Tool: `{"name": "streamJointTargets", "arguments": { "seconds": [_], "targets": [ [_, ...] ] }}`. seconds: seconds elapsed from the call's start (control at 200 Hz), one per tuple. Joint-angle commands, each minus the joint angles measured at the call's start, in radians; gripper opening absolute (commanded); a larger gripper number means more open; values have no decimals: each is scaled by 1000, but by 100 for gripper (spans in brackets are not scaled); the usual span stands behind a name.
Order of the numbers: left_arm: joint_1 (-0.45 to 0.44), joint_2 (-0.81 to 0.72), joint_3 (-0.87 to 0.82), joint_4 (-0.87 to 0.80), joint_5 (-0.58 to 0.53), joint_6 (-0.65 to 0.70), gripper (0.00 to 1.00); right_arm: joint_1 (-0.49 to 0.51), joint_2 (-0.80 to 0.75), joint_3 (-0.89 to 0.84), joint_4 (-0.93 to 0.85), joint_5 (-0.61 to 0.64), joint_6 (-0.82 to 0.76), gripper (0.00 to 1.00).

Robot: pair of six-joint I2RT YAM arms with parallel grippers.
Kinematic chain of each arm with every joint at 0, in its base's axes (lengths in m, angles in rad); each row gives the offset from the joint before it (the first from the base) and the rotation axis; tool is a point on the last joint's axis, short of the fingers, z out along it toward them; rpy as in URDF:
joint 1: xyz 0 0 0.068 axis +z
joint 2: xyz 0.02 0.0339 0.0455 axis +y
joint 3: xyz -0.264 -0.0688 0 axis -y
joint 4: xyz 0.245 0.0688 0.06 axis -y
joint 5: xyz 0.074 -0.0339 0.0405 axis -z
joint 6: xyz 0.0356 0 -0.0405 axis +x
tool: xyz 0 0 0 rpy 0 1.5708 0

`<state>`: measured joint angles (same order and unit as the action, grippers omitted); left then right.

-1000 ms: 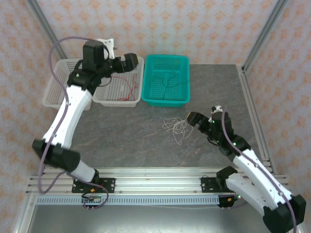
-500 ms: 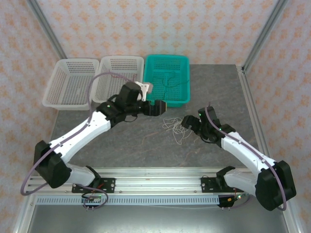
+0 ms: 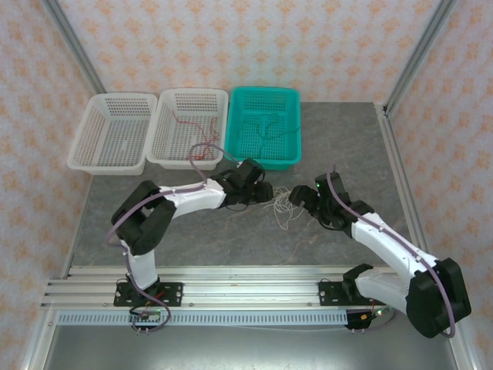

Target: Untangle the cables

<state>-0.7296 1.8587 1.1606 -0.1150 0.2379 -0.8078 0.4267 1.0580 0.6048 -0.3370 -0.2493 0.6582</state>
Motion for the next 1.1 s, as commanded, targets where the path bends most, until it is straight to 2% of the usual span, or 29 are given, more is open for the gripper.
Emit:
{"name": "streamJointTargets", "arguments": {
  "seconds": [0.0,0.08,0.24,0.36,0.5,0.626,0.806,0.861,0.941,0.976,1.096],
  "targets": [
    [6,44,48,17,-110,-100,44,5,-34,-20,-13,42,19,93],
    [6,100,60,28,-115,-123,44,5,-42,-19,-17,43,20,93],
    [6,115,78,3,-156,-104,42,5,-54,-14,-34,44,23,93],
    [11,127,106,-38,-163,-81,31,6,-61,-11,-38,46,26,93],
    [18,125,102,-62,-179,-76,31,4,-61,-3,-43,43,29,93],
    [26,108,90,-68,-193,-61,35,6,-62,1,-44,44,32,93],
    [33,144,121,-34,-122,-31,32,5,-62,3,-45,40,38,93],
    [33,152,125,-14,-107,-33,27,5,-63,9,-49,36,39,93],
    [33,146,127,-5,-101,-43,11,6,-68,19,-55,23,30,92],
    [33,137,126,-2,-91,-46,0,6,-71,22,-57,18,26,92],
    [29,61,115,3,-40,-45,0,7,-82,34,-52,12,-2,92]
  ]
}}
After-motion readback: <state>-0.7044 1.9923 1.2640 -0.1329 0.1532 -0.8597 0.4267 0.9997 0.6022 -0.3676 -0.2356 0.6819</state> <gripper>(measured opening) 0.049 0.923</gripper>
